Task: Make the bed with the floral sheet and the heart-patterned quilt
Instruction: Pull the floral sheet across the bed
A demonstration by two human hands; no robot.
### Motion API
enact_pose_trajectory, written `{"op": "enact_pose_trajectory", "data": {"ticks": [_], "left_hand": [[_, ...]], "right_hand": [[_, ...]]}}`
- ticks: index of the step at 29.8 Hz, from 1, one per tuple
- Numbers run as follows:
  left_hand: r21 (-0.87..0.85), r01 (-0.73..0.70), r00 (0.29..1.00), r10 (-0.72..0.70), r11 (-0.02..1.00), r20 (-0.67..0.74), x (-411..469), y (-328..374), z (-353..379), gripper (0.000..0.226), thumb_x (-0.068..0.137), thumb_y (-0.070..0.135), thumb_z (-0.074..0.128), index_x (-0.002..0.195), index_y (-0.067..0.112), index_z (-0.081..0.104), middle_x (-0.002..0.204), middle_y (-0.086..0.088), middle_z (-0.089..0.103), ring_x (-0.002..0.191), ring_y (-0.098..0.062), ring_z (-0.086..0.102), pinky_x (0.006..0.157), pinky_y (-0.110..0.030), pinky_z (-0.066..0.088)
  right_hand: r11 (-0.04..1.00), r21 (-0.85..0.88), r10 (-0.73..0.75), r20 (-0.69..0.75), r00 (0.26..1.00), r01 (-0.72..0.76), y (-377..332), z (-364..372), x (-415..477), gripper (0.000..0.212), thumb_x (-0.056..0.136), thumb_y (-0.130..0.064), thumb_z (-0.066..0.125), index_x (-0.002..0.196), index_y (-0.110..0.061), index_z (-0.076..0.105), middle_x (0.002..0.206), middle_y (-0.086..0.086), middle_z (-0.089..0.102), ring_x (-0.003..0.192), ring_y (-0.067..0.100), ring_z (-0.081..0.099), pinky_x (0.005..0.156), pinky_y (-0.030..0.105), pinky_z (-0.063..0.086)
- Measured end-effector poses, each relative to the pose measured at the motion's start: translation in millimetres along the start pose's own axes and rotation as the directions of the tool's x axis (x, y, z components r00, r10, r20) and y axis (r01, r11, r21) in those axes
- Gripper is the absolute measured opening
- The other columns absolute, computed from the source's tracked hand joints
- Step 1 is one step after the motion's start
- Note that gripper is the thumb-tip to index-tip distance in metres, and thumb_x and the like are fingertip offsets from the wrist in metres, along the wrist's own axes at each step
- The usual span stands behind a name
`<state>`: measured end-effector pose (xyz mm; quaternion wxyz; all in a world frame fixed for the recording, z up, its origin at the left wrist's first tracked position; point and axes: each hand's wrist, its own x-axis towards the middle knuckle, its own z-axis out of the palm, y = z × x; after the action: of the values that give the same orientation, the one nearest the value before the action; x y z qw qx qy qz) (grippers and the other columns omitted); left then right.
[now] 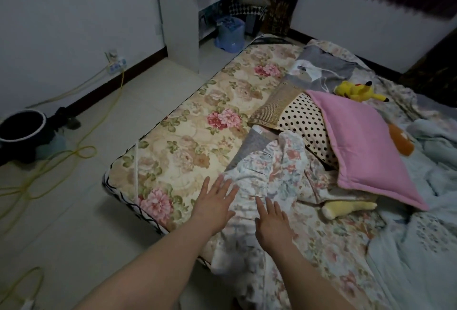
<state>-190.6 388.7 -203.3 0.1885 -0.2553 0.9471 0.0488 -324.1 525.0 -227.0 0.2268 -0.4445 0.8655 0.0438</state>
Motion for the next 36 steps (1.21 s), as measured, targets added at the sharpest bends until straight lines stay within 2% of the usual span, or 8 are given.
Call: {"op": "enact_pose_trajectory", "data": {"ticks": [9, 18, 22, 26, 29, 32, 34, 36], "left_hand": [[0.043, -0.153, 0.988, 0.152, 0.987, 0.016, 64.2, -65.1, -6.1, 0.07, 0.102, 0.055, 0.028, 0.157, 0.026, -0.004, 0.165, -0.003, -0.01, 0.15, -0.027, -0.016, 0.119, -0.056, -0.006], [0.05, -0.174, 0.985, 0.173, 0.983, 0.026, 139.0, -58.4, -21.9, 0.072, 0.102, 0.058, 0.025, 0.157, 0.023, -0.004, 0.165, -0.003, -0.009, 0.15, -0.026, -0.016, 0.119, -0.054, -0.009], [0.02, -0.172, 0.981, 0.169, 0.985, 0.094, 192.0, -54.1, -13.9, 0.072, 0.102, 0.056, 0.026, 0.157, 0.021, -0.005, 0.165, -0.005, -0.008, 0.15, -0.027, -0.015, 0.12, -0.054, -0.006], [-0.024, -0.166, 0.979, 0.168, 0.986, 0.12, 223.0, -55.0, 0.8, 0.074, 0.102, 0.056, 0.026, 0.157, 0.019, -0.007, 0.165, -0.005, -0.008, 0.15, -0.026, -0.014, 0.121, -0.052, -0.005], [-0.076, -0.14, 0.977, 0.15, 0.987, 0.154, 255.8, -55.1, 19.9, 0.075, 0.102, 0.055, 0.03, 0.157, 0.015, -0.001, 0.165, -0.008, 0.0, 0.152, -0.028, -0.002, 0.121, -0.05, 0.005], [-0.156, -0.13, 0.969, 0.159, 0.979, 0.188, 287.0, -49.8, 42.1, 0.076, 0.1, 0.051, 0.04, 0.157, 0.01, 0.012, 0.16, -0.014, 0.022, 0.147, -0.034, 0.024, 0.114, -0.047, 0.029], [-0.183, -0.174, 0.961, 0.208, 0.968, 0.182, 298.7, -48.4, 55.8, 0.077, 0.083, 0.054, 0.057, 0.141, 0.004, 0.048, 0.13, -0.016, 0.062, 0.116, -0.034, 0.061, 0.089, -0.04, 0.054], [-0.241, -0.152, 0.965, 0.196, 0.959, 0.172, 315.3, -45.0, 76.9, 0.074, 0.066, 0.059, 0.063, 0.116, 0.005, 0.071, 0.102, -0.011, 0.074, 0.09, -0.029, 0.072, 0.069, -0.038, 0.059]], "right_hand": [[0.99, 0.098, 0.103, -0.026, 0.994, -0.1, -50.6, -11.1, 42.4, 0.059, 0.107, -0.03, 0.027, 0.158, -0.027, -0.002, 0.165, 0.005, 0.0, 0.152, 0.027, 0.001, 0.121, 0.043, 0.016], [0.986, 0.105, 0.139, -0.053, 0.989, -0.132, -13.8, -39.7, 116.0, 0.061, 0.106, -0.023, 0.032, 0.158, -0.027, -0.001, 0.165, 0.007, 0.001, 0.152, 0.029, 0.001, 0.12, 0.044, 0.016], [0.986, 0.106, 0.129, -0.017, 0.992, -0.126, 8.1, -44.8, 168.0, 0.073, 0.102, -0.023, 0.046, 0.158, -0.026, -0.001, 0.165, 0.007, 0.0, 0.152, 0.028, 0.001, 0.121, 0.043, 0.012], [0.988, 0.096, 0.118, -0.003, 0.993, -0.117, 15.8, -44.7, 200.8, 0.069, 0.1, -0.008, 0.036, 0.158, -0.026, 0.001, 0.165, 0.006, -0.001, 0.152, 0.026, -0.001, 0.123, 0.042, 0.008], [0.993, 0.077, 0.09, -0.004, 0.996, -0.089, 22.5, -40.3, 230.8, 0.075, 0.095, 0.001, 0.036, 0.158, -0.025, 0.004, 0.165, 0.006, -0.002, 0.152, 0.026, -0.002, 0.123, 0.041, 0.007], [0.995, 0.059, 0.074, 0.012, 0.997, -0.075, 32.9, -32.0, 265.0, 0.074, 0.095, 0.002, 0.035, 0.158, -0.024, 0.005, 0.165, 0.005, -0.002, 0.152, 0.026, -0.004, 0.121, 0.039, 0.002], [0.999, 0.043, 0.021, 0.042, 0.999, -0.022, 35.1, -31.3, 277.0, 0.069, 0.099, -0.002, 0.034, 0.158, -0.025, 0.007, 0.165, 0.005, -0.001, 0.152, 0.027, -0.007, 0.121, 0.04, -0.002], [0.999, 0.023, -0.043, 0.085, 0.995, 0.041, 40.5, -28.9, 292.1, 0.064, 0.102, -0.009, 0.036, 0.158, -0.026, 0.011, 0.165, 0.003, -0.002, 0.151, 0.028, -0.009, 0.12, 0.041, -0.006]]}}
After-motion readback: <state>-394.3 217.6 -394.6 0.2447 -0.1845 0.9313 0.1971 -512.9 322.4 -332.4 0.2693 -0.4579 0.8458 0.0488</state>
